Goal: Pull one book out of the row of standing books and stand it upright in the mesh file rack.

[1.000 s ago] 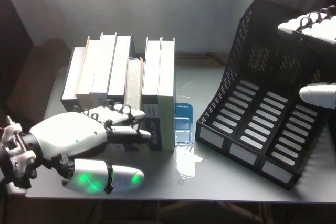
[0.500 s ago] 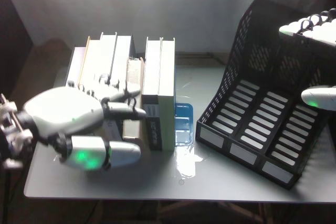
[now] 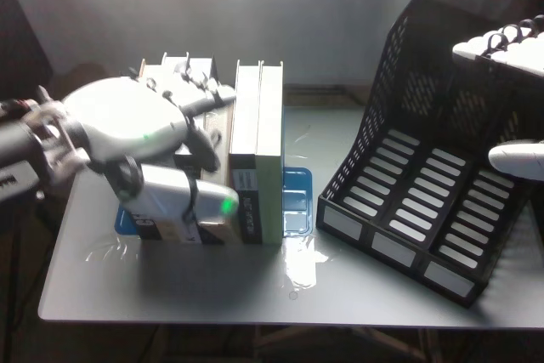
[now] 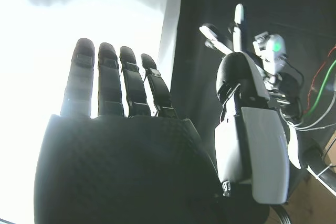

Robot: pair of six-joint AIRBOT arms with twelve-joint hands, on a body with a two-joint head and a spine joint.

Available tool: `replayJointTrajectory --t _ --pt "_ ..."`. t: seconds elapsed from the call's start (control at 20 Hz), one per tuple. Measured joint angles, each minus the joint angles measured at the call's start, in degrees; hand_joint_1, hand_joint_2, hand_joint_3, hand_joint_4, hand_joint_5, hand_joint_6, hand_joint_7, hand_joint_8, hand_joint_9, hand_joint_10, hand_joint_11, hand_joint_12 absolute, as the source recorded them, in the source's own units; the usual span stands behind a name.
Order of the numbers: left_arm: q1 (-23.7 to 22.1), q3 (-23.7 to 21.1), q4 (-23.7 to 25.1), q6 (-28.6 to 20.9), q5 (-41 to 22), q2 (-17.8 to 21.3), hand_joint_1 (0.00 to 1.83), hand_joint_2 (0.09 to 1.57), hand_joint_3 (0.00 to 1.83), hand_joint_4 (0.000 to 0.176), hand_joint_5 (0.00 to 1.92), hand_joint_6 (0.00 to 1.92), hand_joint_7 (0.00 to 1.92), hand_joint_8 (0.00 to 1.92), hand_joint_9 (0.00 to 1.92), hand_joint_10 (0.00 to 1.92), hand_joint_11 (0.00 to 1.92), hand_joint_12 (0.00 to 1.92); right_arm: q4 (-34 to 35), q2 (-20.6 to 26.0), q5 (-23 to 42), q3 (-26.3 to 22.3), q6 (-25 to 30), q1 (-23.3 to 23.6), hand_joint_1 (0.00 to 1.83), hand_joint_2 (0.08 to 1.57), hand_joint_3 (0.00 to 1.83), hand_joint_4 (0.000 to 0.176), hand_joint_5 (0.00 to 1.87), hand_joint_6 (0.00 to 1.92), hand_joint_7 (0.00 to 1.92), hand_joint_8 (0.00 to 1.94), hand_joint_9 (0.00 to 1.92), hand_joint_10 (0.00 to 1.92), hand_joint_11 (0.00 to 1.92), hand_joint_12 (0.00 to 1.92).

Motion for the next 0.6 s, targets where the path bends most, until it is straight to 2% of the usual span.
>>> replayJointTrajectory --t 0.15,0.2,0.25,0.6 --pt "-0.07 1.66 1.62 -0.13 3.76 -2.58 0.0 1.14 0.0 0.0 0.95 0.08 0.05 0.01 0.0 0.0 0.0 0.0 0.13 0.02 0.02 0.11 0.09 0.0 0.32 1.25 0.0 0.0 0.0 0.0 0.0 0.0 0.0 0.0 0.0 0.0" --pt "-0.09 2.56 1.6 -0.13 4.66 -3.13 0.0 1.15 0.0 0.0 0.8 0.02 0.01 0.0 0.0 0.0 0.0 0.0 0.15 0.02 -0.02 0.13 0.09 0.0 0.33 1.25 0.0 0.0 0.0 0.0 0.0 0.0 0.0 0.0 0.0 0.0" --pt "-0.28 3.32 1.14 -0.2 5.62 -3.5 0.0 1.15 0.0 0.0 0.76 0.0 0.05 0.02 0.0 0.0 0.0 0.0 0.15 0.02 -0.02 0.11 0.11 0.0 0.33 1.25 0.0 0.0 0.0 0.0 0.0 0.0 0.0 0.0 0.0 0.0" --pt "0.11 4.13 1.81 -0.28 5.62 -4.63 0.0 1.16 0.01 0.0 0.72 0.0 0.04 0.01 0.0 0.0 0.0 0.0 0.2 0.02 0.09 0.13 0.13 -0.39 0.32 1.25 0.0 0.0 0.0 0.0 0.0 0.0 0.0 0.0 0.0 0.0"
